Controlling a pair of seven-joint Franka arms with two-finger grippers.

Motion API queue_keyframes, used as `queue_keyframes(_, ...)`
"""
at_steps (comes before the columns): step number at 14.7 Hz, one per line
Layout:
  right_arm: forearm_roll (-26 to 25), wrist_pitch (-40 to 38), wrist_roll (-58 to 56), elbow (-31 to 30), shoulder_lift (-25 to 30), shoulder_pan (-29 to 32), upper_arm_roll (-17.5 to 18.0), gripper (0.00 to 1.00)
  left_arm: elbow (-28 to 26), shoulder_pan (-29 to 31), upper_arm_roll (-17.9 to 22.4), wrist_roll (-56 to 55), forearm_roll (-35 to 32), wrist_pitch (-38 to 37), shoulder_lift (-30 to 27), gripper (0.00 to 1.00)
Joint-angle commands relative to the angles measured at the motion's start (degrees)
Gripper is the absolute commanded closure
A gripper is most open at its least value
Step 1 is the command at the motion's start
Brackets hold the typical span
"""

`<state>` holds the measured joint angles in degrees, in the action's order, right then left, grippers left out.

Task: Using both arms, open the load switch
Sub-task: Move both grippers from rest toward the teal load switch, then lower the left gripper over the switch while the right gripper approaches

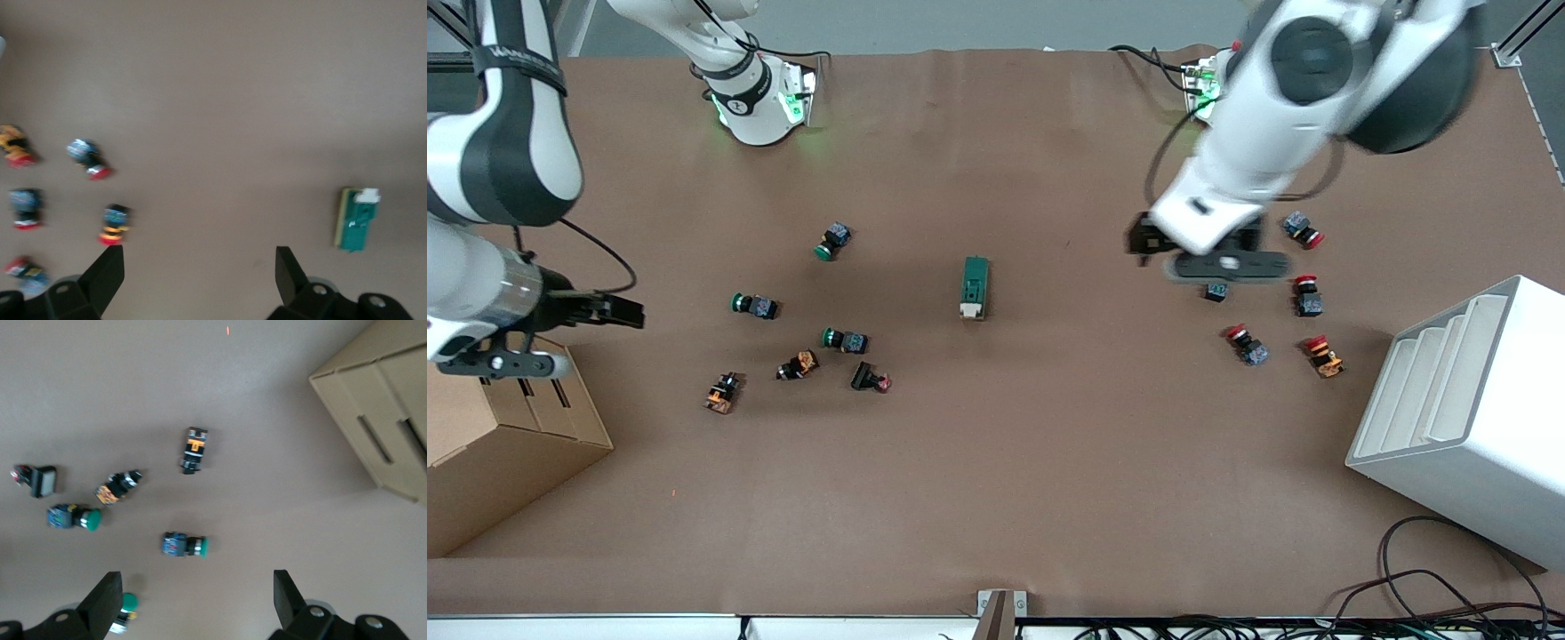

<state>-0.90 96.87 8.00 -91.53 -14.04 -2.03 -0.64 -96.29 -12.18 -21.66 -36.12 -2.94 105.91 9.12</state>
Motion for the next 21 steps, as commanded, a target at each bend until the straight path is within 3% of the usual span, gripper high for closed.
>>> queue_keyframes(1,1.5,0.3,16.8,-1.2,-0.3,-5.2,0.3,0.00,-3.4,-6.8,-0.1,-13.0,-5.6,6.2,2.6,0.00)
queue_keyframes(5,5.7,3.7,44.1,-0.7,-6.1,-14.7,0.6,0.00,-3.6,-17.0,-0.1,-35.2,-14.9,13.7,10.7,0.00)
queue_keyframes(7,7.7,6.0,56.8,0.7,-10.5,-18.6,0.6,0.00,-3.7,-21.7,-0.1,-47.0,-22.7,16.0,14.7,0.00)
queue_keyframes(11,8.5,6.2,78.7,13.2,-25.6,-26.6,0.6,0.00,-9.3,-28.6,-0.1,-67.4,-38.3,22.0,18.1,0.00)
queue_keyframes(13,8.6,7.0,84.2,16.4,-29.8,-28.2,0.6,0.00,-9.9,-31.9,-0.1,-77.8,-46.9,22.4,21.3,0.00)
queue_keyframes(18,13.7,9.7,90.3,16.2,-32.8,-29.4,2.0,0.00,-9.8,-35.7,-0.1,-101.0,-75.1,22.4,30.0,0.00)
queue_keyframes(21,17.8,9.6,90.4,15.9,-33.2,-29.9,2.2,0.00,-9.8,-36.4,-0.1,-103.9,-83.6,21.8,31.9,0.01)
